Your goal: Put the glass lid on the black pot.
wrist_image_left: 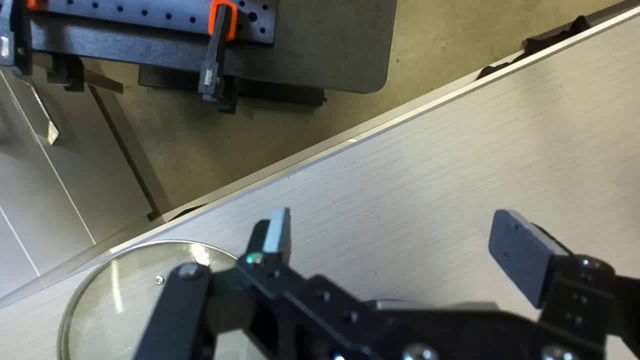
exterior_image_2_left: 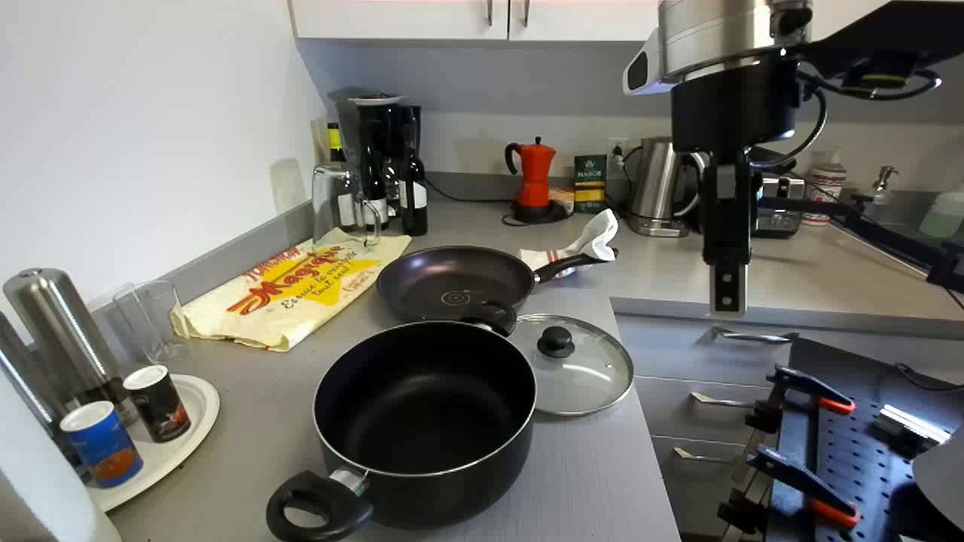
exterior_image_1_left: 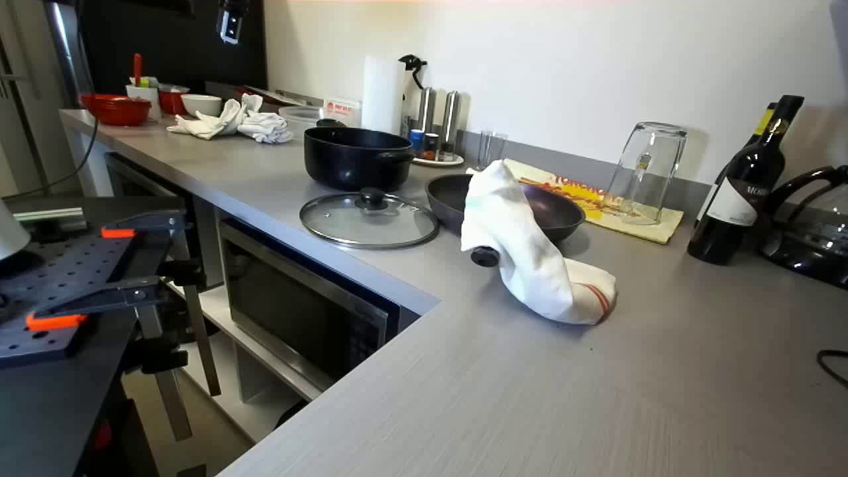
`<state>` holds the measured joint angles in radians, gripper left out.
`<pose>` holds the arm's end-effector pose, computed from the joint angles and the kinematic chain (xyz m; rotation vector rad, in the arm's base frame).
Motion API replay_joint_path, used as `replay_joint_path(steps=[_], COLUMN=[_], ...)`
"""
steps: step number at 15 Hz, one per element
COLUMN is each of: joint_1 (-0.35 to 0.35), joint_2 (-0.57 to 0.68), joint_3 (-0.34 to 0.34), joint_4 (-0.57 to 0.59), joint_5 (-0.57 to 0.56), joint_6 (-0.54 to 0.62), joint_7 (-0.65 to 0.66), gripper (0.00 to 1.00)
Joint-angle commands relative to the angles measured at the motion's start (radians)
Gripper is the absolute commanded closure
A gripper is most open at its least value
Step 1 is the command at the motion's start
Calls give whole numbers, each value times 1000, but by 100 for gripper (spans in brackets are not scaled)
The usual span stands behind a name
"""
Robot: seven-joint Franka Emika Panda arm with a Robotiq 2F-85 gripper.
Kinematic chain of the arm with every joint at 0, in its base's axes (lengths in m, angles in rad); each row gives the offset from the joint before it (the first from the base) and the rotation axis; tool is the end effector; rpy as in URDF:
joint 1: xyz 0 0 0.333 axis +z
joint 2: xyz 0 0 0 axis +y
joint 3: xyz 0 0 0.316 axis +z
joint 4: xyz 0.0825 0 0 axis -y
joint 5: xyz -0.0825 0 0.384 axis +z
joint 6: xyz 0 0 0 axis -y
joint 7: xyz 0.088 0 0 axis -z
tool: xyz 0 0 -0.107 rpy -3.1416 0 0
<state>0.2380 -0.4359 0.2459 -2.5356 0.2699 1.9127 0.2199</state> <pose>0.3313 0.1946 0.4057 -3.0469 -0.1769 0.3483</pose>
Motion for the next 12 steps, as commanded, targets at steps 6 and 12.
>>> replay_joint_path(steps=[6, 12], joint_1=[-2, -41], joint_2=[0, 58], joint_3=[1, -3], joint_4=[2, 12], joint_5=[0, -47], joint_6=[-3, 45], joint_7=[-1, 10], gripper=[0, 0])
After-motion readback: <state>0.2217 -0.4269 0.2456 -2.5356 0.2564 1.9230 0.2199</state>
